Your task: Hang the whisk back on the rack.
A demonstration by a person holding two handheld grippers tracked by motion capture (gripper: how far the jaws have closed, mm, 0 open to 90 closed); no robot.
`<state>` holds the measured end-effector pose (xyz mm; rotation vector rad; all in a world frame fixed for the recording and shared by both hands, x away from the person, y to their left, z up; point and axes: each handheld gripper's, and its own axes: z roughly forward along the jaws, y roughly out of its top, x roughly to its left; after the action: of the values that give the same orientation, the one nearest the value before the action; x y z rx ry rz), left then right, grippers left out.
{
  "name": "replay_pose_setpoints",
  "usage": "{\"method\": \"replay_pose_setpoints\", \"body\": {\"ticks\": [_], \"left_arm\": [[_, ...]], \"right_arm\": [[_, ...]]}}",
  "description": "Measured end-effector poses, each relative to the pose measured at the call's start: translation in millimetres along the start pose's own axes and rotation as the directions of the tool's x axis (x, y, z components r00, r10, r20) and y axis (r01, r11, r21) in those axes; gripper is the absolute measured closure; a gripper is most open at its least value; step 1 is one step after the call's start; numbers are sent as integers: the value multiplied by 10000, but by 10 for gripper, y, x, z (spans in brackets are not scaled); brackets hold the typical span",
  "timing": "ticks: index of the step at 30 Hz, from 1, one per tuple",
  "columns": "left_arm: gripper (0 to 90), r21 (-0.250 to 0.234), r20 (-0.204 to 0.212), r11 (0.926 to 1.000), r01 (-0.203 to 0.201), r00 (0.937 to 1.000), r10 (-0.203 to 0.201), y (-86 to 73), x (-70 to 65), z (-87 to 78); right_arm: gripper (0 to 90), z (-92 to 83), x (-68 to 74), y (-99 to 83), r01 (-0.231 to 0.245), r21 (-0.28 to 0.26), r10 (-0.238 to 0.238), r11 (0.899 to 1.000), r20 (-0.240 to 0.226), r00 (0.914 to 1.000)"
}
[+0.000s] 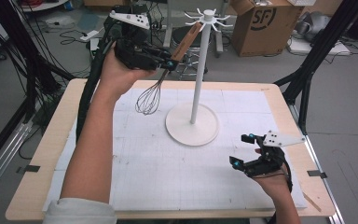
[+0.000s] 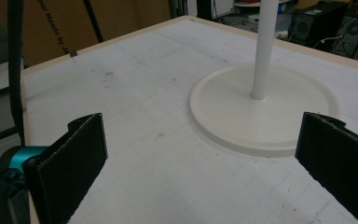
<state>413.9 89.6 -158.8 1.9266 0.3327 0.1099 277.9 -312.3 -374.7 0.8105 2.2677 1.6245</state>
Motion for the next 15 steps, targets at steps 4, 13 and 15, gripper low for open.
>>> {"method": "replay_pose_setpoints", "body": {"ticks": [4, 13, 15], "left_arm": [[703, -17, -1, 10000, -44, 10000, 44, 3, -4, 19], [703, 228, -215, 9997, 47, 9998, -42, -8, 29, 83], [703, 386, -308, 9991, 166, 9994, -154, -10, 33, 105]], "right_arm": [[8, -11, -14, -6, 4, -44, -3, 10000, 21, 10000], [8, -9, -8, -8, -52, -15, 52, 10000, -6, 10000], [8, -9, -11, -9, -42, -17, 42, 10000, 0, 10000]]}}
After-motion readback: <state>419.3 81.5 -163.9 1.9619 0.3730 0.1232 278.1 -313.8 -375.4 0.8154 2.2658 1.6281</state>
